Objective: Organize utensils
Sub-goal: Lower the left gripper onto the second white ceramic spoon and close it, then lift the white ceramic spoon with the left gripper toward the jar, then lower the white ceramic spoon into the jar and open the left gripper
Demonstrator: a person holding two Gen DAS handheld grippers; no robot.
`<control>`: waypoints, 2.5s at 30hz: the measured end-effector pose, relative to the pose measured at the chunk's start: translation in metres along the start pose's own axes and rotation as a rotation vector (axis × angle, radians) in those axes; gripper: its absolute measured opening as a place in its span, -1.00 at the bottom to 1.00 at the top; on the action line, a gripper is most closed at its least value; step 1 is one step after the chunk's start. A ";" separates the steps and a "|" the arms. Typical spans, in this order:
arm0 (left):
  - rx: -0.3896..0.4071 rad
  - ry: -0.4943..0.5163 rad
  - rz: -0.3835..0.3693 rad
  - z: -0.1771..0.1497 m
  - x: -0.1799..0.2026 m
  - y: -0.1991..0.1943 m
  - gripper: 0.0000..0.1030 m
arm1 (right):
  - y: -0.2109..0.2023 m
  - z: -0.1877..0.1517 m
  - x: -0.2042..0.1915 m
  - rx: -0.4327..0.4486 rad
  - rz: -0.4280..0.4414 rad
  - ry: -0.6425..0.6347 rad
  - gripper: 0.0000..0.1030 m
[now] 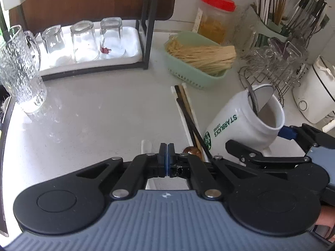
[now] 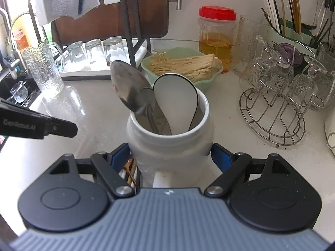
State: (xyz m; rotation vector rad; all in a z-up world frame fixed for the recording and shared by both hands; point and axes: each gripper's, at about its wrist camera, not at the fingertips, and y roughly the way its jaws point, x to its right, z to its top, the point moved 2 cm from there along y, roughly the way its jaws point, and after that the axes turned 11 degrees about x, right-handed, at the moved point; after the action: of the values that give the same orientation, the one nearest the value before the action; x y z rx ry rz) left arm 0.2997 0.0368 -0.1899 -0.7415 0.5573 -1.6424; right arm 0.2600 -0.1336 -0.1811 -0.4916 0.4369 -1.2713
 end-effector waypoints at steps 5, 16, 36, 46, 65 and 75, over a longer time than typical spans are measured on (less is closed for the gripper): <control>-0.015 -0.031 0.000 -0.006 -0.005 0.006 -1.00 | 0.000 0.000 0.000 -0.001 0.007 -0.007 0.68; -0.133 -0.027 0.034 -0.026 -0.025 0.031 -0.63 | 0.000 0.000 0.000 0.000 0.010 -0.010 0.68; -0.205 0.072 0.133 -0.021 -0.001 0.062 -0.56 | 0.005 0.003 0.001 0.002 0.018 -0.012 0.68; -0.165 0.069 0.101 -0.024 -0.003 0.048 -0.64 | 0.004 0.002 0.002 -0.003 0.023 -0.015 0.68; 0.033 -0.049 0.034 -0.008 -0.004 -0.021 -0.65 | 0.000 -0.002 -0.003 0.016 0.022 -0.059 0.67; 0.134 -0.034 -0.028 0.032 0.009 -0.061 -0.65 | -0.001 -0.003 -0.004 0.021 0.024 -0.078 0.66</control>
State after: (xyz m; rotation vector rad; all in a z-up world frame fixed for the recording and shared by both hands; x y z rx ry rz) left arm 0.2809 0.0412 -0.1229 -0.6798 0.4099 -1.6729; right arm 0.2566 -0.1300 -0.1827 -0.5148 0.3631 -1.2285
